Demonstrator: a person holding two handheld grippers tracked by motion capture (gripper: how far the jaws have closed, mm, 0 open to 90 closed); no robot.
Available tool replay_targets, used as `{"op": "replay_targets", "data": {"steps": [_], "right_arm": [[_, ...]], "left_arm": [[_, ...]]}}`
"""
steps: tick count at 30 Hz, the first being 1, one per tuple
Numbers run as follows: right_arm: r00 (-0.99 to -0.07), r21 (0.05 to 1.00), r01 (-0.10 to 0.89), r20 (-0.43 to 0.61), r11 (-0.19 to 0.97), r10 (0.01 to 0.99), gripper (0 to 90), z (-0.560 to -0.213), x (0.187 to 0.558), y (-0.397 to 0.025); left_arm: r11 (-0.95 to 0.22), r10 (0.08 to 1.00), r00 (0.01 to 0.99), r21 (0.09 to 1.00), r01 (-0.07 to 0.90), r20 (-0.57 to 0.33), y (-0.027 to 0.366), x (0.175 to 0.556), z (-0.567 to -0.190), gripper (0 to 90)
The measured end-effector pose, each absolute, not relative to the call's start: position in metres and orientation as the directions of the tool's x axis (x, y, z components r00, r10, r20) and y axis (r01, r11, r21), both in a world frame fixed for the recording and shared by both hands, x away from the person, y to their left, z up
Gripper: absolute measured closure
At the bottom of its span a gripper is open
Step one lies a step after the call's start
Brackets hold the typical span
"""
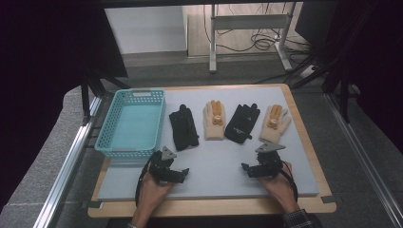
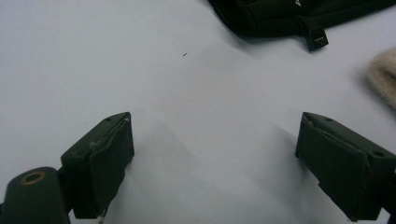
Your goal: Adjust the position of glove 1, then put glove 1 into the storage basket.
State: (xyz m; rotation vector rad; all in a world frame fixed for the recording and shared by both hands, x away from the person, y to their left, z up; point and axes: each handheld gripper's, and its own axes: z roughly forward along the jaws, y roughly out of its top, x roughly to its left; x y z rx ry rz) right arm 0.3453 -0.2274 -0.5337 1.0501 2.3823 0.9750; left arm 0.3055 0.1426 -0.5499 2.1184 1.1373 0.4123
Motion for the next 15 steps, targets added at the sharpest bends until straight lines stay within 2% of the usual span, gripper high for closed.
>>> {"op": "replay_targets", "data": {"steps": [15], "right_arm": [[-0.658, 0.716, 0.502, -0.049, 0.485, 0.752, 11.0, -0.5338, 0.3451, -0.2273]], "left_arm": [[-0.379, 0.823, 0.566, 0.700, 0.605, -0.043, 0.1426, 0.3054, -0.5500, 3.9]]}}
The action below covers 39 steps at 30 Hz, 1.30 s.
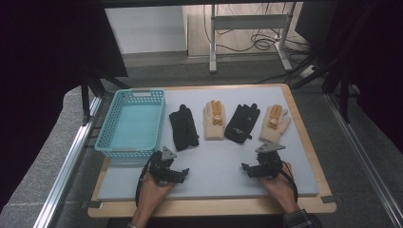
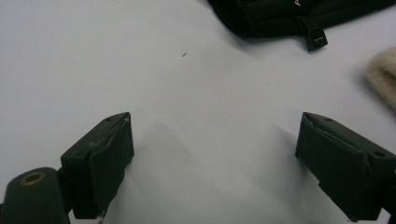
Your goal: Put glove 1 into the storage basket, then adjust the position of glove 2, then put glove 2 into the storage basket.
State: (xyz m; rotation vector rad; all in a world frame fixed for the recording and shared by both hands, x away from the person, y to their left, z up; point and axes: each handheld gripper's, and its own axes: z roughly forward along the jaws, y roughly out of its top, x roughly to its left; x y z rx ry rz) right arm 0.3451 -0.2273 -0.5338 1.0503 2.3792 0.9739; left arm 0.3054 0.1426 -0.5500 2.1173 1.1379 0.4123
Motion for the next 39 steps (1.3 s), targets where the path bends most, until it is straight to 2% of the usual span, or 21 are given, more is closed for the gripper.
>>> {"op": "replay_targets", "data": {"steps": [25, 39], "right_arm": [[-0.657, 0.717, 0.504, -0.044, 0.482, 0.752, 11.4, -0.534, 0.345, -0.228], [-0.657, 0.718, 0.503, -0.045, 0.482, 0.752, 11.4, -0.534, 0.345, -0.228]], "left_arm": [[-0.385, 0.819, 0.572, 0.701, 0.600, -0.039, 0.142, 0.306, -0.548, 6.2], [-0.348, 0.801, 0.594, 0.744, 0.571, -0.081, 0.114, 0.325, -0.523, 9.7]]}}
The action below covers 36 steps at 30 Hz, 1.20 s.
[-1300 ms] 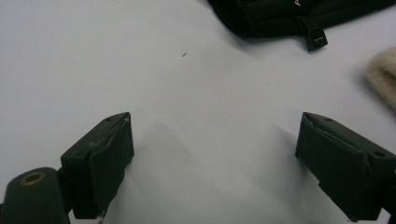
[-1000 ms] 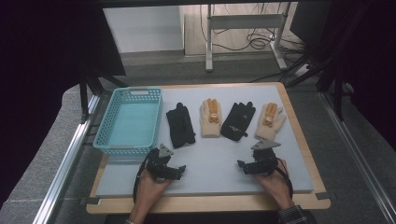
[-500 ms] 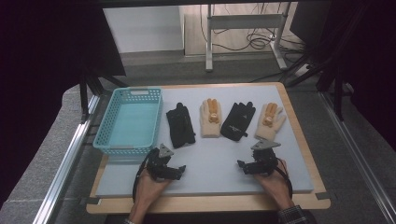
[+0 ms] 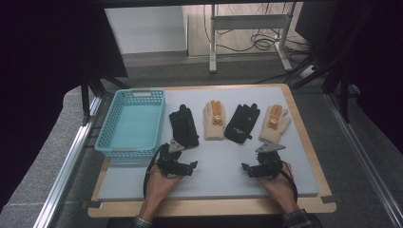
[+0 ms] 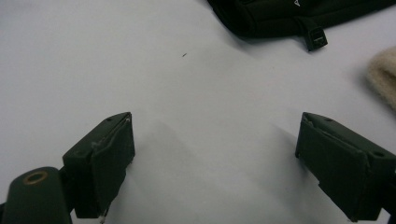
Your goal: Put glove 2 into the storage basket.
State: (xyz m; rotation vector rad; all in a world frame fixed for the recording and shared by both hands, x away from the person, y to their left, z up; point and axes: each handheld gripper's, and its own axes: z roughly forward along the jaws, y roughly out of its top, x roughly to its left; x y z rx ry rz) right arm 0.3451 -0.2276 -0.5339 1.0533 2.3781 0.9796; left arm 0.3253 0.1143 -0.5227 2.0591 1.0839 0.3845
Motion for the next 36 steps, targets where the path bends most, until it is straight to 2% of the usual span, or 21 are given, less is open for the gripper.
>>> {"op": "replay_targets", "data": {"steps": [5, 12, 21, 24, 29, 33, 34, 35, 36], "right_arm": [[-0.657, 0.718, 0.502, -0.045, 0.482, 0.752, 11.4, -0.534, 0.345, -0.228], [-0.657, 0.718, 0.503, -0.044, 0.481, 0.753, 11.4, -0.534, 0.345, -0.228], [-0.656, 0.718, 0.504, -0.042, 0.480, 0.753, 11.4, -0.534, 0.345, -0.228], [-0.656, 0.718, 0.505, -0.041, 0.479, 0.754, 11.4, -0.534, 0.345, -0.228], [-0.657, 0.718, 0.505, -0.042, 0.480, 0.753, 11.4, -0.534, 0.345, -0.228], [-0.657, 0.718, 0.505, -0.042, 0.480, 0.753, 11.3, -0.534, 0.345, -0.228], [-0.657, 0.718, 0.505, -0.042, 0.480, 0.753, 11.3, -0.534, 0.345, -0.228], [-0.657, 0.718, 0.504, -0.042, 0.480, 0.753, 11.4, -0.534, 0.345, -0.228], [-0.657, 0.718, 0.504, -0.042, 0.480, 0.753, 11.4, -0.534, 0.345, -0.228]], "left_arm": [[-0.346, 0.818, 0.573, 0.750, 0.564, -0.054, 0.102, 0.346, -0.509, 13.6], [-0.316, 0.851, 0.521, 0.735, 0.600, -0.059, 0.098, 0.382, -0.504, 20.4], [-0.218, 0.930, 0.360, 0.676, 0.704, -0.076, 0.104, 0.442, -0.512, 32.5], [-0.185, 0.951, 0.302, 0.659, 0.729, -0.068, 0.106, 0.458, -0.519, 33.4], [-0.160, 0.960, 0.271, 0.651, 0.742, -0.072, 0.109, 0.465, -0.525, 36.8], [-0.180, 0.962, 0.272, 0.650, 0.738, -0.042, 0.107, 0.465, -0.526, 42.0], [-0.195, 0.961, 0.276, 0.647, 0.737, -0.025, 0.107, 0.464, -0.527, 45.6], [-0.204, 0.961, 0.275, 0.644, 0.737, -0.010, 0.107, 0.463, -0.527, 58.6], [-0.209, 0.963, 0.268, 0.646, 0.734, 0.008, 0.108, 0.462, -0.527, 64.9]]}}
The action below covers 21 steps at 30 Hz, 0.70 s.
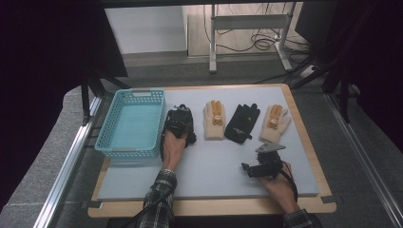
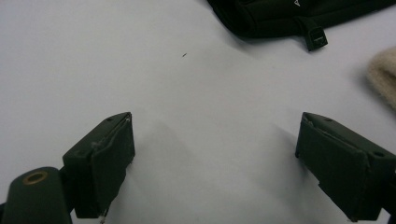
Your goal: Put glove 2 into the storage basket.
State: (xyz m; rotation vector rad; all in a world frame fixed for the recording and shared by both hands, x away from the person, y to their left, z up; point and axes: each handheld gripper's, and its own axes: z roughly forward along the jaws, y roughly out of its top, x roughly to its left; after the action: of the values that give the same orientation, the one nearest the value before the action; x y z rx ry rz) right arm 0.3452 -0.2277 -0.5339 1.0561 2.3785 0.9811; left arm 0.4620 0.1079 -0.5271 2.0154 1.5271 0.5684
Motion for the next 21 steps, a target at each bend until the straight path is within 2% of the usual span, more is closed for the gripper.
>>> {"op": "replay_targets", "data": {"steps": [3, 5, 13, 18, 21], "right_arm": [[-0.657, 0.718, 0.504, -0.042, 0.480, 0.753, 11.3, -0.534, 0.345, -0.228], [-0.656, 0.718, 0.505, -0.041, 0.479, 0.753, 11.4, -0.534, 0.345, -0.228], [-0.656, 0.717, 0.506, -0.041, 0.479, 0.753, 11.4, -0.534, 0.345, -0.228], [-0.656, 0.717, 0.505, -0.041, 0.480, 0.753, 11.4, -0.534, 0.345, -0.228], [-0.656, 0.717, 0.505, -0.042, 0.480, 0.753, 11.4, -0.534, 0.345, -0.228]], "left_arm": [[-0.201, 0.964, 0.266, 0.653, 0.730, 0.000, 0.106, 0.461, -0.527, 80.4], [-0.233, 0.961, 0.275, 0.644, 0.728, 0.036, 0.103, 0.460, -0.526, 83.4], [-0.197, 0.955, 0.297, 0.690, 0.697, -0.027, 0.108, 0.449, -0.507, 84.6], [-0.226, 0.927, 0.373, 0.732, 0.643, -0.041, 0.098, 0.426, -0.481, 84.4], [-0.254, 0.896, 0.441, 0.756, 0.603, -0.050, 0.087, 0.399, -0.462, 84.2]]}}
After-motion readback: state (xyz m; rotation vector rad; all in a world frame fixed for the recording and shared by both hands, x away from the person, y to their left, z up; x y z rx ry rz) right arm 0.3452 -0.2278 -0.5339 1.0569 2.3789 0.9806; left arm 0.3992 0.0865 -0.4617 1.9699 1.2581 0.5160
